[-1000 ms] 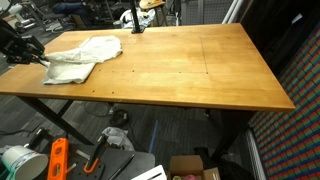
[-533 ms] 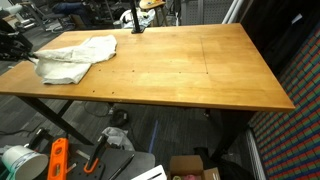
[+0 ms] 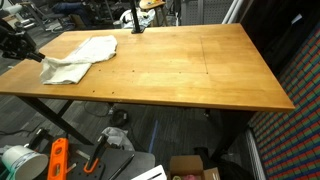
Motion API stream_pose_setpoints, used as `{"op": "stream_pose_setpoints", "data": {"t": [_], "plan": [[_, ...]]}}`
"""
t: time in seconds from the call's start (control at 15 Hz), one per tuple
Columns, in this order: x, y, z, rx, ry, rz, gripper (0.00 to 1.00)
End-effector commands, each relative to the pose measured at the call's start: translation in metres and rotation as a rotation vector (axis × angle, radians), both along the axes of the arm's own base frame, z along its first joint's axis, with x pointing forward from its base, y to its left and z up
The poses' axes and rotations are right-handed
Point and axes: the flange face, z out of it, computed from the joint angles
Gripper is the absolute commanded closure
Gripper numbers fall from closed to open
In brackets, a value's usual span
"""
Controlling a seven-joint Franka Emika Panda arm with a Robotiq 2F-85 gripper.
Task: Fold the white towel from right to left
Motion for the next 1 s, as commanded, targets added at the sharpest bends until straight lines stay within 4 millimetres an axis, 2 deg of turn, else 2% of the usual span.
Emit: {"op": "stream_pose_setpoints", "data": {"t": [0.0, 0.2, 0.33, 0.4, 0.6, 0.73, 0.93], "plan": [[0.009, -0.005, 0.005, -0.06, 0.033, 0.014, 0.45], [0.002, -0.018, 0.023, -0.07, 0.116, 0.077, 0.22], [0.004, -0.028, 0.049, -0.012, 0.154, 0.126, 0.07], [0.004, -0.026, 0.052, 0.032, 0.196, 0.141, 0.01], [0.024, -0.034, 0.081, 0.166, 0.307, 0.158, 0.0], [0.049, -0.071, 0.106, 0.238, 0.361, 0.133, 0.0], [0.1, -0.12, 0.119, 0.304, 0.37, -0.002, 0.01]]}}
